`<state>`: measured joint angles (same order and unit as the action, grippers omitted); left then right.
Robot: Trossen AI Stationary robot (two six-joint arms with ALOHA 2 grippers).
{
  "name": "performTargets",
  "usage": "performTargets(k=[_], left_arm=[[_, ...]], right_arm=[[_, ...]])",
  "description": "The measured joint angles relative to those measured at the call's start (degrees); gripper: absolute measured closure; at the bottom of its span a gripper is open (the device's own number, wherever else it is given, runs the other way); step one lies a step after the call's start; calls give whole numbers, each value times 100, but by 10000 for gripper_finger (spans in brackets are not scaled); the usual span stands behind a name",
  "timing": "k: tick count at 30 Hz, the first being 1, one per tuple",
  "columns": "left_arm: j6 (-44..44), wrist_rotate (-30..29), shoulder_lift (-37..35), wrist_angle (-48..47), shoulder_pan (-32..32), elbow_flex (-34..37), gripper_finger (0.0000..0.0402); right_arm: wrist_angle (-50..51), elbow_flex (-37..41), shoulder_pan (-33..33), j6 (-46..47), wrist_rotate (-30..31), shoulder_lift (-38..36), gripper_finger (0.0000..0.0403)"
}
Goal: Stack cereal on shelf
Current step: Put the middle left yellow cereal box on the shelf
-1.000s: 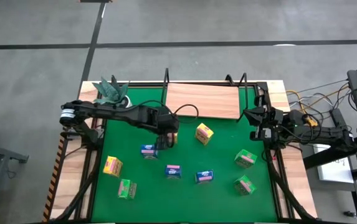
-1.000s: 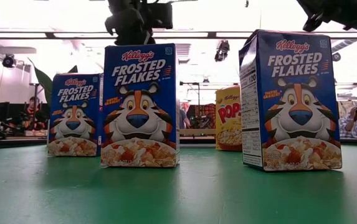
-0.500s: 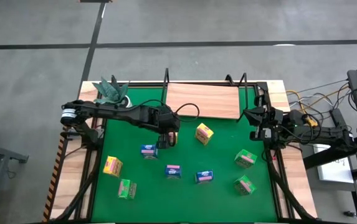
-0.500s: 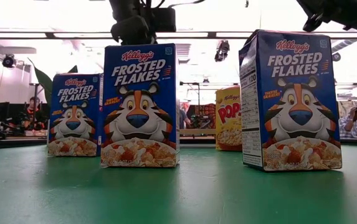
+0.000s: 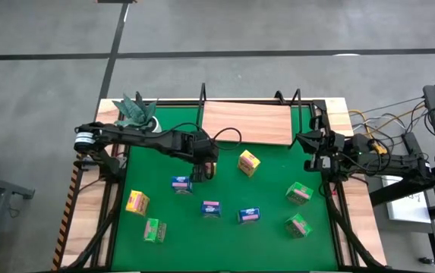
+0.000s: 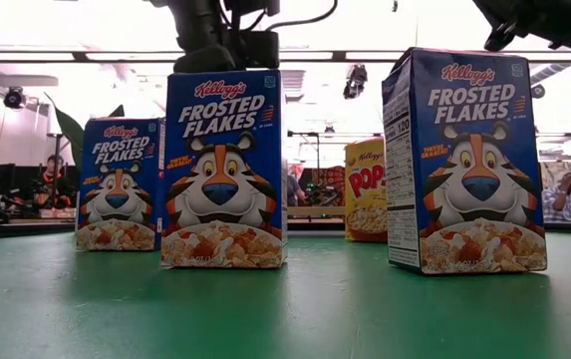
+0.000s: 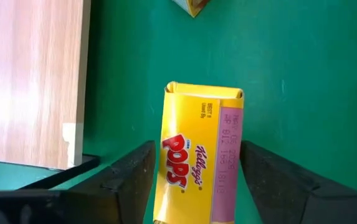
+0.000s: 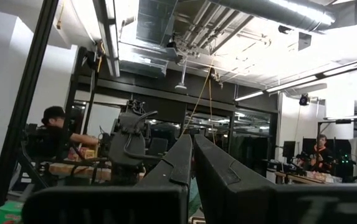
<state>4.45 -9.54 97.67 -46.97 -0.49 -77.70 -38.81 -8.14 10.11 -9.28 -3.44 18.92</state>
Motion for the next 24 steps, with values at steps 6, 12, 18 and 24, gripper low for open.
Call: performTargets(k=[6, 12, 18, 24], left_arm=[[39, 2, 0, 24, 0, 21, 224], [39, 3, 0, 36, 0, 21, 250], [118, 5, 0, -159, 2, -255, 258], [824, 9, 0, -582, -42, -1083, 258]], right_arm=[[0, 0, 0, 0, 1, 0, 394], [2, 0, 1, 2, 2, 0, 394], [2, 0, 0, 2, 0, 0, 394], [2, 2, 0, 4, 2, 0, 394]])
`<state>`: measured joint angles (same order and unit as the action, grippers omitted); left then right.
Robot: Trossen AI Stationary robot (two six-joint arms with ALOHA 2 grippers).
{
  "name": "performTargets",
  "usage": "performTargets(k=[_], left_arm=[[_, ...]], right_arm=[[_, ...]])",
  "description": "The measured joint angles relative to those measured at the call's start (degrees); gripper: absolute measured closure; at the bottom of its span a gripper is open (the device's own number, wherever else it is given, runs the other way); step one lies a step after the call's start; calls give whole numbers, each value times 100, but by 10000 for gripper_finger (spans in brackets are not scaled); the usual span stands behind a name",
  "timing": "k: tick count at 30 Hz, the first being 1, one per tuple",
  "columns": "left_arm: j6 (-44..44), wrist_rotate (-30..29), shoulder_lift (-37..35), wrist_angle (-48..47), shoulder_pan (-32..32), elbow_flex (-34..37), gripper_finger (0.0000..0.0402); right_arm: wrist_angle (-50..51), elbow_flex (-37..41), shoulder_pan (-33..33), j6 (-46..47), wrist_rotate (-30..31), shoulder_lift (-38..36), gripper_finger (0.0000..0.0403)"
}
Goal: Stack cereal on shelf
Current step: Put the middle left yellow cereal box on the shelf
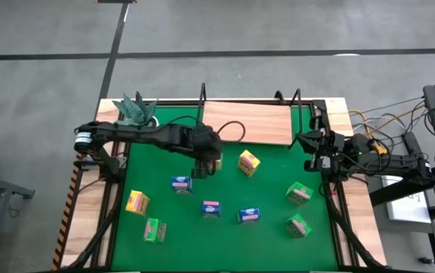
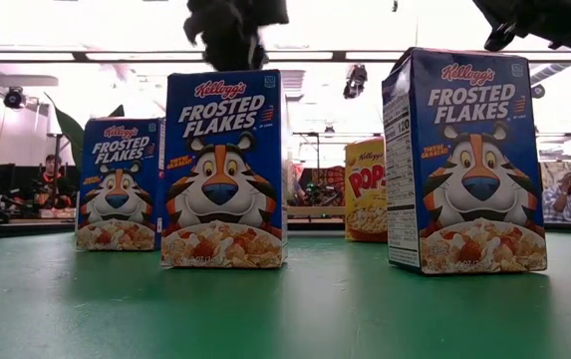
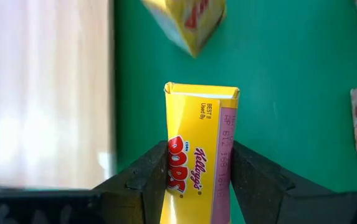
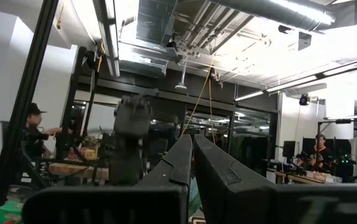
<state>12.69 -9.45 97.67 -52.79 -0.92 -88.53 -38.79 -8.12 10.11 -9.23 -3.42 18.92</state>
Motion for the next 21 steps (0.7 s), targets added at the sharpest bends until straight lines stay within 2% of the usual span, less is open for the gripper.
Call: performTargets(k=[6, 12, 17, 21], left_arm=[[935, 6, 9, -66, -387, -894, 258], [1373, 99, 297, -136, -1227, -1845, 258], [1436, 947, 1048, -446, -2053, -2964, 258], [1660, 1104, 1951, -1179, -2576, -4160, 258]], right_arm=[[2, 0, 0, 17, 0, 0, 394], [4, 0, 2, 17, 0, 0, 394], [16, 0, 2, 13, 6, -4, 394], [44, 0, 2, -2, 7, -4, 394]])
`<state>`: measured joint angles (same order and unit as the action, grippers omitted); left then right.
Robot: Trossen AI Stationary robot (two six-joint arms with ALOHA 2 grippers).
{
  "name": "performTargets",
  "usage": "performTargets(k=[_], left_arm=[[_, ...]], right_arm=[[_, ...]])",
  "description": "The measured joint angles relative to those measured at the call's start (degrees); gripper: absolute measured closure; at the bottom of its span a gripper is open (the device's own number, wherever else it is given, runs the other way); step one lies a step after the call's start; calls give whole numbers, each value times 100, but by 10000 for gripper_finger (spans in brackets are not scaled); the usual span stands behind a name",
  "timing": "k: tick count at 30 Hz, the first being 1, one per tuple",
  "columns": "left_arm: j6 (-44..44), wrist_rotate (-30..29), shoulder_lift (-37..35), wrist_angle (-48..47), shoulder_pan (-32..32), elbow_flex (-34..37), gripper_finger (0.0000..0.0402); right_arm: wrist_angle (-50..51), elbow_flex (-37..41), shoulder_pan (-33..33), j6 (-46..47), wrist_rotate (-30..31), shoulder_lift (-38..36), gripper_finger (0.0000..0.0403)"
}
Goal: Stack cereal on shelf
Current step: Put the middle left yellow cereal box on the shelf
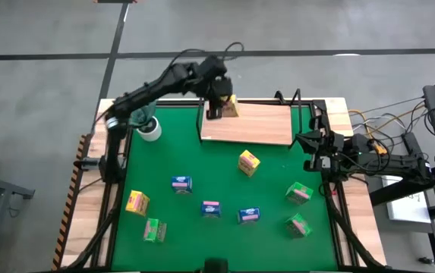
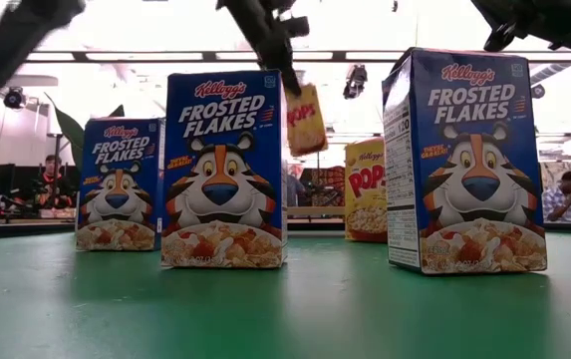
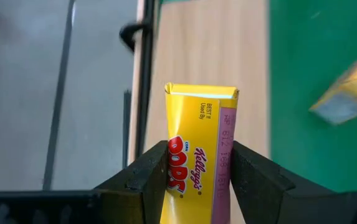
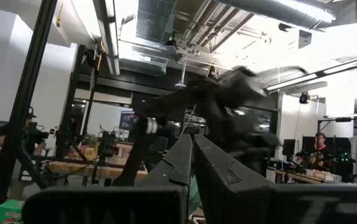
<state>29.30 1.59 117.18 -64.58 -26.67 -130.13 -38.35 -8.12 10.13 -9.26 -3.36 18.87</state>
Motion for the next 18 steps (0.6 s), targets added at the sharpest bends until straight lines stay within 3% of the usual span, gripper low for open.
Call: performTargets(k=[2, 8, 18], left_arm=[[19, 125, 440, -274, -217, -507, 258], [251, 239, 366, 200, -666, 479, 258], [411, 238, 360, 416, -759, 829, 258]], right_arm=[[6, 2, 0, -33, 0, 0, 394], [99, 4, 0, -48, 35, 0, 394], [166, 4, 0, -136, 40, 0, 394]])
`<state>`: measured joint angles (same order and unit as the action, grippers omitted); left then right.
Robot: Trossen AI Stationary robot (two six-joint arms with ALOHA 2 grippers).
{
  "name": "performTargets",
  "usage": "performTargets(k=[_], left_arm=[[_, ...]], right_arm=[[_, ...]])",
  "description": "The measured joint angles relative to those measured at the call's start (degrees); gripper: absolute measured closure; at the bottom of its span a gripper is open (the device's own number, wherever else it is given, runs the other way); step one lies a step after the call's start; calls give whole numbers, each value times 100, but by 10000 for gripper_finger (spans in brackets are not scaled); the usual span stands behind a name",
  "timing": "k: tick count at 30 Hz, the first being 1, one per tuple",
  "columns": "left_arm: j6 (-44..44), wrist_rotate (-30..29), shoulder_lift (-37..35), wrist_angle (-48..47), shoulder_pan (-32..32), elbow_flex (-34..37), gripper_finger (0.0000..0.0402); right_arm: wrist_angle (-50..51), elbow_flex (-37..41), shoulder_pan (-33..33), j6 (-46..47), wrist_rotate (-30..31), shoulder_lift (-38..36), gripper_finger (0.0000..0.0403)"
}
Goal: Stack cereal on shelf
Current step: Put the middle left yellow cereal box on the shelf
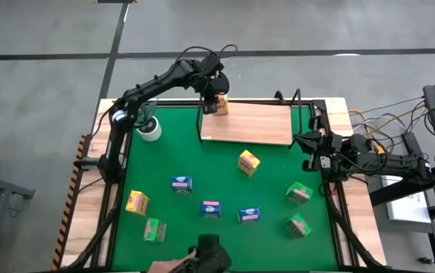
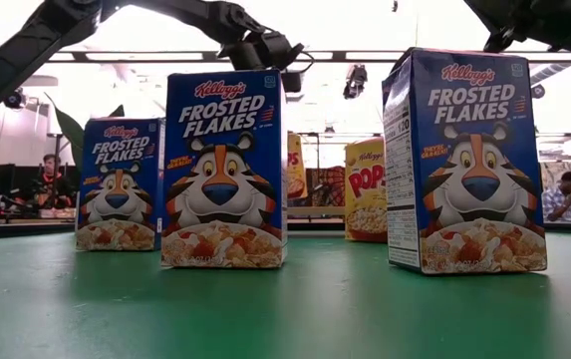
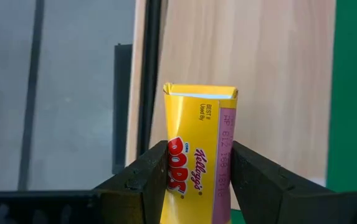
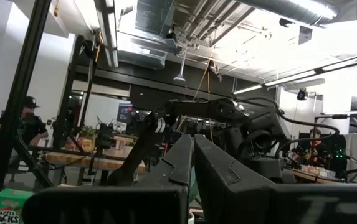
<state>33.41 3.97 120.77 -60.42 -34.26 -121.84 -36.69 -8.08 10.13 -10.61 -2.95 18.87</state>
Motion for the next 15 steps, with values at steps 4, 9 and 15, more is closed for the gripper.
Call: performTargets(k=[4, 9, 15], left_arm=[[5, -31, 11, 140, -5, 12, 258], [-1, -38, 14, 149, -4, 51, 258], [-21, -38, 25, 210, -4, 56, 258]], right_arm=[[0, 0, 0, 2, 3, 2, 394], [0, 0, 0, 2, 3, 1, 394], [2, 0, 0, 6, 3, 0, 394]])
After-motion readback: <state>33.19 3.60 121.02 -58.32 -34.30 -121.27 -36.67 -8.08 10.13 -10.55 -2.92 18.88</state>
